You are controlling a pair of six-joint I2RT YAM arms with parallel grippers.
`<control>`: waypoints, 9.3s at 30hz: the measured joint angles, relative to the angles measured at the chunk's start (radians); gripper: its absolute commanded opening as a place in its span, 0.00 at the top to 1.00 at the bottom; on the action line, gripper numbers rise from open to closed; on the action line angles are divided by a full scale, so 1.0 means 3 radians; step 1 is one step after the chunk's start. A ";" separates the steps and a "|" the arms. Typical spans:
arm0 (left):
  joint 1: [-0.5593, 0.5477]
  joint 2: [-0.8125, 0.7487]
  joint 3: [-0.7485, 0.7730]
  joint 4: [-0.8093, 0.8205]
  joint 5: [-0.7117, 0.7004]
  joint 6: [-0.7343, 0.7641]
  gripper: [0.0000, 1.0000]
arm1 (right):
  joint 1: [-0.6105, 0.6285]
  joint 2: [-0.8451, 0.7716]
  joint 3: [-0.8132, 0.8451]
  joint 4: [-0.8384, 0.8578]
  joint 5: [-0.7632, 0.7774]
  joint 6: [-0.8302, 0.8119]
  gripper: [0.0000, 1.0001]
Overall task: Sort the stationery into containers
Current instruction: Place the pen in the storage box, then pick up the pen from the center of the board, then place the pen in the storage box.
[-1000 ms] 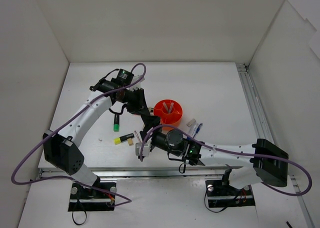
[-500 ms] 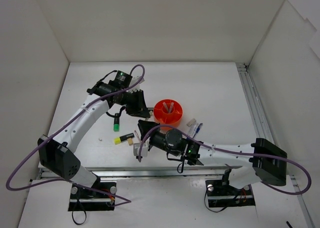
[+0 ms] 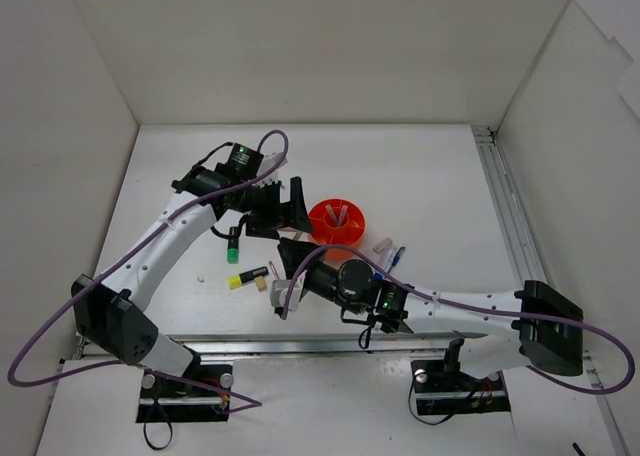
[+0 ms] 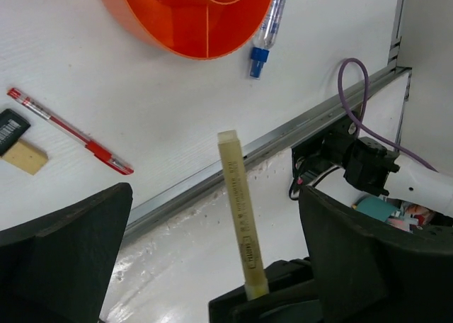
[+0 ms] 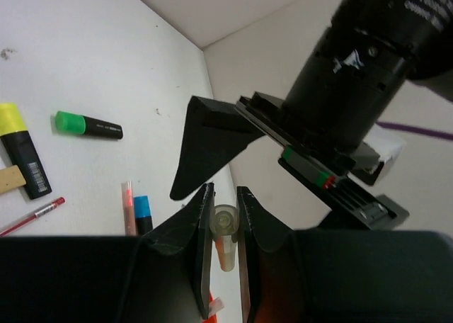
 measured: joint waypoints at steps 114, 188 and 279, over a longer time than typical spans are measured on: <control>0.0309 0.1728 -0.0106 0.1244 -0.0922 0.2444 0.01 | -0.1764 -0.1457 -0.0664 -0.0712 0.0378 0.3207 0.02; -0.0071 -0.0263 -0.0434 0.0149 0.0008 0.0599 1.00 | -0.0871 -0.0621 -0.0214 -0.1254 -0.0730 0.0982 0.02; 0.0579 -0.2199 -0.1146 0.0388 -0.1865 0.0024 0.00 | -0.1769 -0.0121 0.0080 -0.0687 -0.0593 0.2839 1.00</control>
